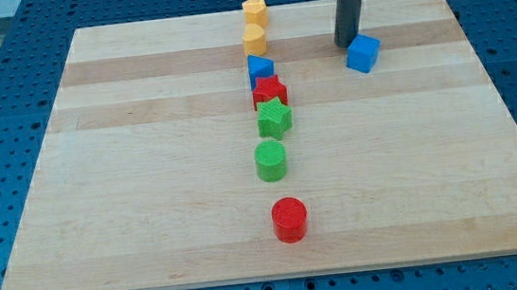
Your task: Move the blue cube to the middle of the red and green circle
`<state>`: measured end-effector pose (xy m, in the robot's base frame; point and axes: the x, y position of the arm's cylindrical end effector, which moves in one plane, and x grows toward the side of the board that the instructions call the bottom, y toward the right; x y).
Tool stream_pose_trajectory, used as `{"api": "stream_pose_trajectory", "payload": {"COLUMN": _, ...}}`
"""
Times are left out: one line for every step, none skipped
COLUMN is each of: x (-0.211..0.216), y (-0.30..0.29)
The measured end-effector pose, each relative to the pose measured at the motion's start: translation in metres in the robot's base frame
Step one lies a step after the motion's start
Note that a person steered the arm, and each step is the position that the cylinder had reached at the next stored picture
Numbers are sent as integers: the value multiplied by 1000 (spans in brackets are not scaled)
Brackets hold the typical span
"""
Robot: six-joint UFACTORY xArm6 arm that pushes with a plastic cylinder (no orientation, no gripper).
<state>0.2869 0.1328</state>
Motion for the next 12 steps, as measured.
{"api": "stream_pose_trajectory", "payload": {"x": 17, "y": 27}}
{"api": "stream_pose_trajectory", "payload": {"x": 64, "y": 8}}
{"api": "stream_pose_trajectory", "payload": {"x": 57, "y": 20}}
{"api": "stream_pose_trajectory", "payload": {"x": 38, "y": 18}}
{"api": "stream_pose_trajectory", "payload": {"x": 45, "y": -6}}
{"api": "stream_pose_trajectory", "payload": {"x": 71, "y": -29}}
{"api": "stream_pose_trajectory", "payload": {"x": 128, "y": -38}}
{"api": "stream_pose_trajectory", "payload": {"x": 146, "y": -27}}
{"api": "stream_pose_trajectory", "payload": {"x": 150, "y": -10}}
{"api": "stream_pose_trajectory", "payload": {"x": 186, "y": -39}}
{"api": "stream_pose_trajectory", "payload": {"x": 221, "y": -45}}
{"api": "stream_pose_trajectory", "payload": {"x": 227, "y": -13}}
